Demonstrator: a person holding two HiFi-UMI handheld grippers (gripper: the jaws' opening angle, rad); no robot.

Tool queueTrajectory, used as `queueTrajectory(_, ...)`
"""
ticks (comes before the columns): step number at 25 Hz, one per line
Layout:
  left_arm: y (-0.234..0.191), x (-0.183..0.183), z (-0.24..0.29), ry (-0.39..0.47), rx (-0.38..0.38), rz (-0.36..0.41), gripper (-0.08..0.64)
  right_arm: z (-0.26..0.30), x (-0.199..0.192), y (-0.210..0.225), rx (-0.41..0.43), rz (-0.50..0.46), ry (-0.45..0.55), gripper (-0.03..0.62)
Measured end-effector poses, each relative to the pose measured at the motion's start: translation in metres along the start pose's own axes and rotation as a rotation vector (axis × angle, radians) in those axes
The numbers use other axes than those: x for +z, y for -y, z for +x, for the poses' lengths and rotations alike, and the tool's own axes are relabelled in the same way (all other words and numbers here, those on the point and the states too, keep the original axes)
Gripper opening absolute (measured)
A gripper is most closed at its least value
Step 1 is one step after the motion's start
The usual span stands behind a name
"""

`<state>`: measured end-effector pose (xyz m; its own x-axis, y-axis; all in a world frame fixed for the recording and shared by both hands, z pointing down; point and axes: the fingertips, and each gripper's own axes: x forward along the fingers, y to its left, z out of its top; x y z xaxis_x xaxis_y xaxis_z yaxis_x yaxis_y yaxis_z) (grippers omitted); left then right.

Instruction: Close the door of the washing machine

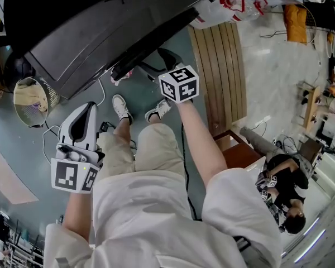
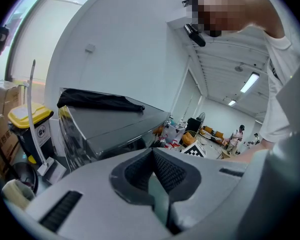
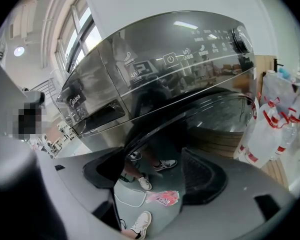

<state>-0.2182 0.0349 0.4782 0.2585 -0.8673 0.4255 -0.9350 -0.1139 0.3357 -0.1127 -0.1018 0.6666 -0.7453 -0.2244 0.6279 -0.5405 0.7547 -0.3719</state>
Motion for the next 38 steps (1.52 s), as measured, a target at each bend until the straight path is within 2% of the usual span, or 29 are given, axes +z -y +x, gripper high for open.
queueTrajectory(5,0.025,0.022,0.009,0.021,-0.036,0.048,0.006,-0.011,0.003,-0.001,-0.014,-0.024,-0.015,0.328)
queueTrajectory(11,0.060,0.059,0.023,0.072,-0.078,0.094,0.006,-0.073,0.015,0.011,-0.053,0.000,0.023,0.325)
queueTrajectory(14,0.083,0.075,0.026,0.094,-0.100,0.114,0.006,-0.116,0.017,0.019,-0.093,0.041,0.062,0.259)
queueTrajectory(21,0.142,0.121,0.024,0.168,-0.153,0.187,0.006,-0.213,0.021,0.040,-0.189,0.147,0.174,0.164)
queueTrajectory(25,0.176,0.139,0.009,0.187,-0.170,0.221,0.006,-0.268,0.017,0.035,-0.218,0.172,0.213,0.058)
queueTrajectory(29,0.196,0.153,-0.004,0.209,-0.178,0.262,0.006,-0.314,0.029,0.039,-0.242,0.214,0.314,0.021)
queueTrajectory(33,0.209,0.166,-0.015,0.249,-0.174,0.286,0.006,-0.359,0.032,0.053,-0.291,0.296,0.424,0.000)
queueTrajectory(38,0.222,0.194,-0.029,0.312,-0.176,0.321,0.006,-0.401,0.046,0.048,-0.295,0.295,0.507,-0.002)
